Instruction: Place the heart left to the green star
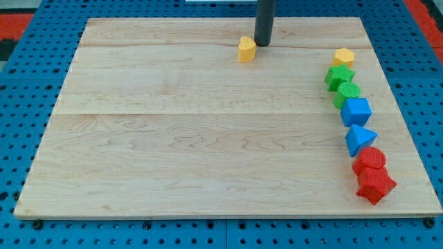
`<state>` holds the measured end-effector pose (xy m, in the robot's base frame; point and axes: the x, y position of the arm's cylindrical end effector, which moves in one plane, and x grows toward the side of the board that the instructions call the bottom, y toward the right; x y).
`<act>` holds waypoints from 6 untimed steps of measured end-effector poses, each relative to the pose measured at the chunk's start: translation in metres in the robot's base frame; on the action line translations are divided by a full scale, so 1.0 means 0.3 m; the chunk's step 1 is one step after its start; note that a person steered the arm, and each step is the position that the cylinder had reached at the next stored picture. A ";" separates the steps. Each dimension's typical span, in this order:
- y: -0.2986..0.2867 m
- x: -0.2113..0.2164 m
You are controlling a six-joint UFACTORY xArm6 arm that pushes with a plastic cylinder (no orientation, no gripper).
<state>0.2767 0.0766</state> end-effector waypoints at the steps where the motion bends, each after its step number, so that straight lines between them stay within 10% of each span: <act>1: 0.015 0.017; 3: -0.107 -0.096; 4: -0.108 0.147; 6: 0.390 -0.085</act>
